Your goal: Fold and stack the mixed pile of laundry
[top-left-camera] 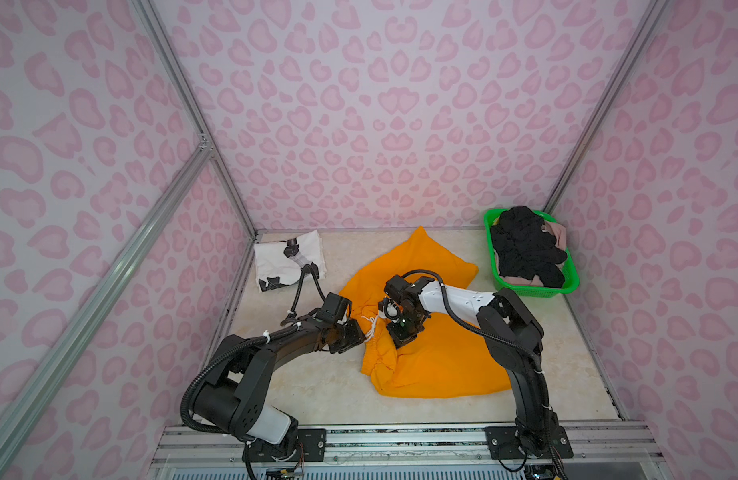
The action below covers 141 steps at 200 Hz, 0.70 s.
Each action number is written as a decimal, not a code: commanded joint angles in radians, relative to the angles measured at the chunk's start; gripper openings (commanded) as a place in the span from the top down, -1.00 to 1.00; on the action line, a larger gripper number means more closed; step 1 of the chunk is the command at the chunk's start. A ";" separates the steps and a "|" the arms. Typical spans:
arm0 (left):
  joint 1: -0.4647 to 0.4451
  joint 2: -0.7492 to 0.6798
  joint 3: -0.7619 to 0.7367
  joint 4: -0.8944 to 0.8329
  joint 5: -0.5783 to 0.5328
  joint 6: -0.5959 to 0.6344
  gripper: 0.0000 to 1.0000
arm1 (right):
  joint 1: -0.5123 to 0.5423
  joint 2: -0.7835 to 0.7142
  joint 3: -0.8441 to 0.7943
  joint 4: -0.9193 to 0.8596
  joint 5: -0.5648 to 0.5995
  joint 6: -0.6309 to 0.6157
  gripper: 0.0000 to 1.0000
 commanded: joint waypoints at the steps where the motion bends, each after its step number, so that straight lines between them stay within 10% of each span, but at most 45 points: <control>1: -0.002 0.004 -0.004 0.055 0.054 -0.020 0.10 | -0.001 0.004 -0.009 -0.004 0.005 -0.001 0.78; 109: -0.005 0.113 -0.021 0.061 0.020 -0.083 0.27 | 0.000 -0.003 -0.014 0.002 0.007 0.016 0.79; 141: -0.005 0.108 -0.007 0.030 -0.004 -0.100 0.74 | -0.001 -0.006 -0.022 0.008 0.012 0.019 0.79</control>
